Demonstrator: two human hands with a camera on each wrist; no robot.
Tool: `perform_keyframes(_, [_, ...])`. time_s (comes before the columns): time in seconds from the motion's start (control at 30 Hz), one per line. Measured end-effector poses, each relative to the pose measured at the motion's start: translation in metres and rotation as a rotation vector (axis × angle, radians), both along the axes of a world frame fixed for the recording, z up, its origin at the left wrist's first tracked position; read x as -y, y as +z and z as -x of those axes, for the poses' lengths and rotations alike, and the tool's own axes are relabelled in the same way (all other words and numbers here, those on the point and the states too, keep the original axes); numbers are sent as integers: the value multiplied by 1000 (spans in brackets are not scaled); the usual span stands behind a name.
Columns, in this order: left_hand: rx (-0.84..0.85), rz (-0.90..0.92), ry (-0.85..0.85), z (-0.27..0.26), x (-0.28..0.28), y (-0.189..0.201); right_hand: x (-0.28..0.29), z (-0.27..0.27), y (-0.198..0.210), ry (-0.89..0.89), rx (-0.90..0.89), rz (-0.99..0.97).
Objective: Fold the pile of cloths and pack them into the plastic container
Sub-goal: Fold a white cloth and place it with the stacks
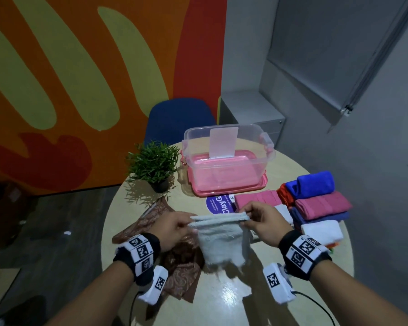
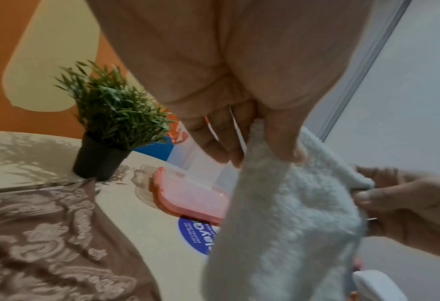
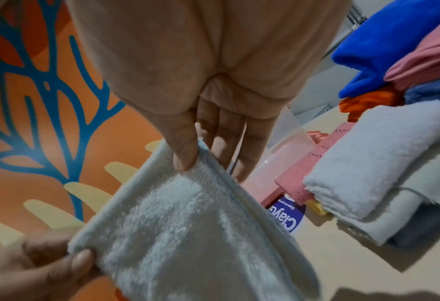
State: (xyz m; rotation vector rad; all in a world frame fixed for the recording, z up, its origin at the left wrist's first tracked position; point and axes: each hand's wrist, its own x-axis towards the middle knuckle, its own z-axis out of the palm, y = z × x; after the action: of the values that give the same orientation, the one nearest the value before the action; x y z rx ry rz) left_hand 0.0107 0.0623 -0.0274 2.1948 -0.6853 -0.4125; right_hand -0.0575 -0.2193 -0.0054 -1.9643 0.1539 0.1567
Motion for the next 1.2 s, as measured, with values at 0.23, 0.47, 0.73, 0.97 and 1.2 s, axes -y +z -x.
perform_keyframes(0.23, [35,140,108,27,16,-9,10,16,-25,-16,41,-47])
perform_keyframes(0.47, [-158,-173,-219,88,16,-90,26,86,-95,397,-337,268])
perform_keyframes(0.73, [-338,-265,-125,108,18,-117,25,96,-107,441,-433,391])
perform_keyframes(0.97, [-282,-355,35,81,41,-129,22,70,-126,278,-415,444])
perform_keyframes(1.2, [-221,-395,42,69,56,-135,9,56,-139,179,-424,530])
